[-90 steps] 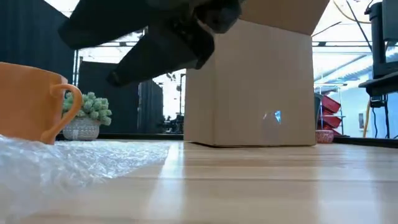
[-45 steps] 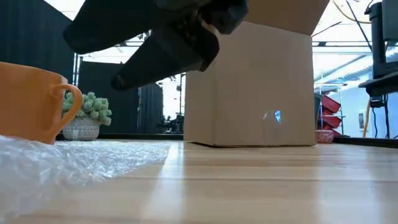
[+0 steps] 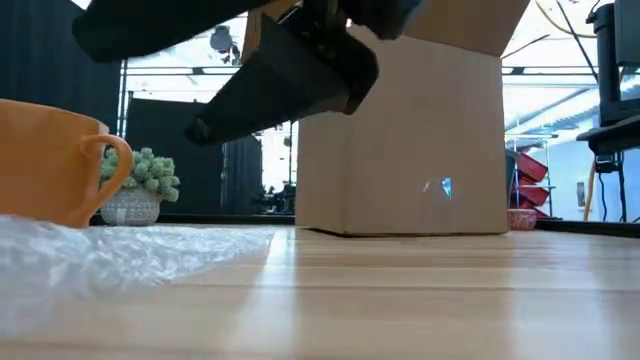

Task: Wrap mug
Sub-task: Wrap the orange mug with bubble wrap

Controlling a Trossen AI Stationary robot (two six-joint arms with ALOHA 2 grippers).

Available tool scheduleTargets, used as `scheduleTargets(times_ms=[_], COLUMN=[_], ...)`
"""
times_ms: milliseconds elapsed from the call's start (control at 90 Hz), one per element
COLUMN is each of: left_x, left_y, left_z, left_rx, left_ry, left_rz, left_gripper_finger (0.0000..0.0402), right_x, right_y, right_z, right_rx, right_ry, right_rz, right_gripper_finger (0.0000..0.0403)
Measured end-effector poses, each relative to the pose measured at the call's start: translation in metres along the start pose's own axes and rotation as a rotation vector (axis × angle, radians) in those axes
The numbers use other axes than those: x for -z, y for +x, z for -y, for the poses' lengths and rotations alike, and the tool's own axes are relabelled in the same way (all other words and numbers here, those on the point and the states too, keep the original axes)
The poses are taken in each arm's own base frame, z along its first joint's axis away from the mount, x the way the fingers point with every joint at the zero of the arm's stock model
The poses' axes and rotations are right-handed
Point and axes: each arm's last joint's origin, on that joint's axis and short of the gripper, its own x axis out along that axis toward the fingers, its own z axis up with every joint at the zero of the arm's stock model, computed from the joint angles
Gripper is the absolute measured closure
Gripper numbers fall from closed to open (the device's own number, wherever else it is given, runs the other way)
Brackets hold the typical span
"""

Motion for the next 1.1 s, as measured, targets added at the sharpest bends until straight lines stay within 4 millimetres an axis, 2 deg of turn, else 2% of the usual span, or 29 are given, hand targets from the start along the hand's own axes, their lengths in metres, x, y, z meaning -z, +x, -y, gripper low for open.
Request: scheduleTargets(times_ms=[200,356,567,811,1100], left_x=[-0.003,-0.008,-0.018,-0.026,-0.052], left_y=[-0.009,-0.027,-0.07,-0.118,-0.154], left_z=[0.001,0.004,0.001,-0.026,-0.05], left_rx=[-0.021,-0.081,-0.217,-0.413,-0.451], left_ry=[0.005,0.072,0.151,0.201,0.266], left_rz=[-0.007,-0.054,-0.118,-0.11,0.059], left_gripper_finger=[0.0393,0.04,0.0401,0.0401,0.0401], right_x=[0.0,-0.001,-0.007,-0.009,-0.01], right_y=[-0.001,-0.001,-0.007,-0.01,-0.013], right_z=[-0.004,-0.004,-0.008,-0.008,-0.007], right_rx=[-0.006,-0.011,-0.036,-0.034,-0.026], right_ry=[0.023,0.016,-0.019,-0.068,-0.085], right_rz=[0.011,0.022,0.059,0.055,0.043], right_gripper_finger=[0.0081,0.0081,0.0081,0.0081,0.0081])
